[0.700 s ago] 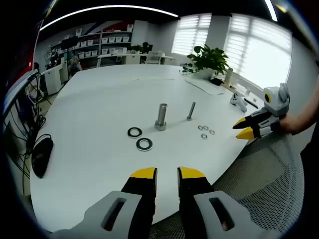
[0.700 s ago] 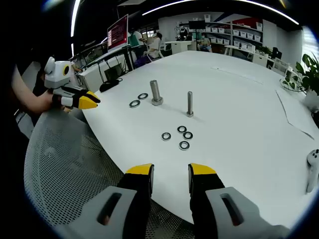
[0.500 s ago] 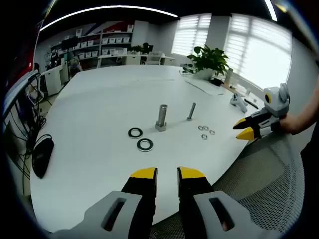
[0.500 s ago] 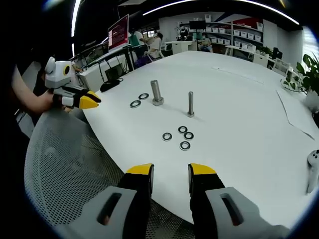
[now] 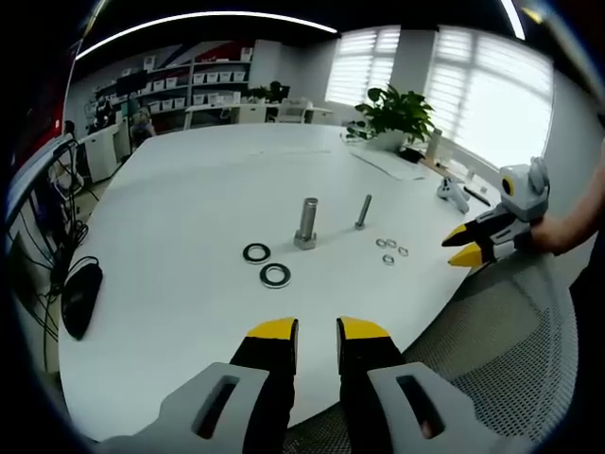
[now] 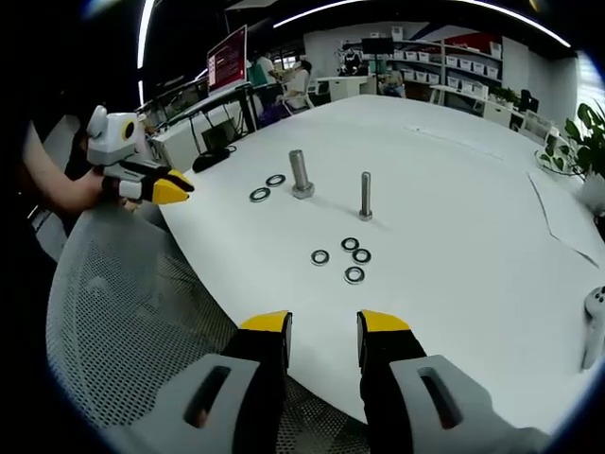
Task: Place the washer onto the threaded stud by aligning its center hole with the stud, sliding it down to the base, and recovering from edge contact or off-axis alignment until the washer reaches the visible bottom stop.
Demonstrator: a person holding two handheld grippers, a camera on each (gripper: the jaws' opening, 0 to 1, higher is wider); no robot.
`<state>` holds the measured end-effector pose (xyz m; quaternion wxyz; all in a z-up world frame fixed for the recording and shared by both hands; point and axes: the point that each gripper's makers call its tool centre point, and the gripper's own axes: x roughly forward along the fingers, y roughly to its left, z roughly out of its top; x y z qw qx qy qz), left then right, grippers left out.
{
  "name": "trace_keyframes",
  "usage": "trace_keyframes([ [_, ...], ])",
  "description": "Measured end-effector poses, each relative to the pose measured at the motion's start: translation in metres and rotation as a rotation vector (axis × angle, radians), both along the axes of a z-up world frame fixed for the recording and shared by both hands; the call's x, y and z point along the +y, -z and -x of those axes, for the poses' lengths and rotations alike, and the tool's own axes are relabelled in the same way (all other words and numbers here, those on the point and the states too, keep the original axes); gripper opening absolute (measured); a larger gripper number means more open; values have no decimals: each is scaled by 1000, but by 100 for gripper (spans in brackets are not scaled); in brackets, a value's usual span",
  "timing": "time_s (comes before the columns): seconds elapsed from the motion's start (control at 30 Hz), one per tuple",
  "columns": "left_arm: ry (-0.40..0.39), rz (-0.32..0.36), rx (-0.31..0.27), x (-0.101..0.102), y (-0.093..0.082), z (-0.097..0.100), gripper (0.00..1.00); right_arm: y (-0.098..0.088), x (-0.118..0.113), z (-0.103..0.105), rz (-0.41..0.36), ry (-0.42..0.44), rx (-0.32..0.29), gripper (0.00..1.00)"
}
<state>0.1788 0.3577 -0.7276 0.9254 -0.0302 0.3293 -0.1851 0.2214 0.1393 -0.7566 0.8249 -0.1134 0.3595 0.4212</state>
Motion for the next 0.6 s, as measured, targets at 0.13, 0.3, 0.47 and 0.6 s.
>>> trace_keyframes([
  [0.13,3,-2,0,-1,0,0,14,0,0,0,2,-6,-3,30],
  [0.3,-2,-2,-5,1,0,0,14,1,1,2,9,-17,3,30],
  [0.47,-1,-6,-7,1,0,0,14,1,1,3,9,-22,2,30],
  [0.6,-3,-8,-5,1,0,0,14,0,1,3,8,-23,4,30],
])
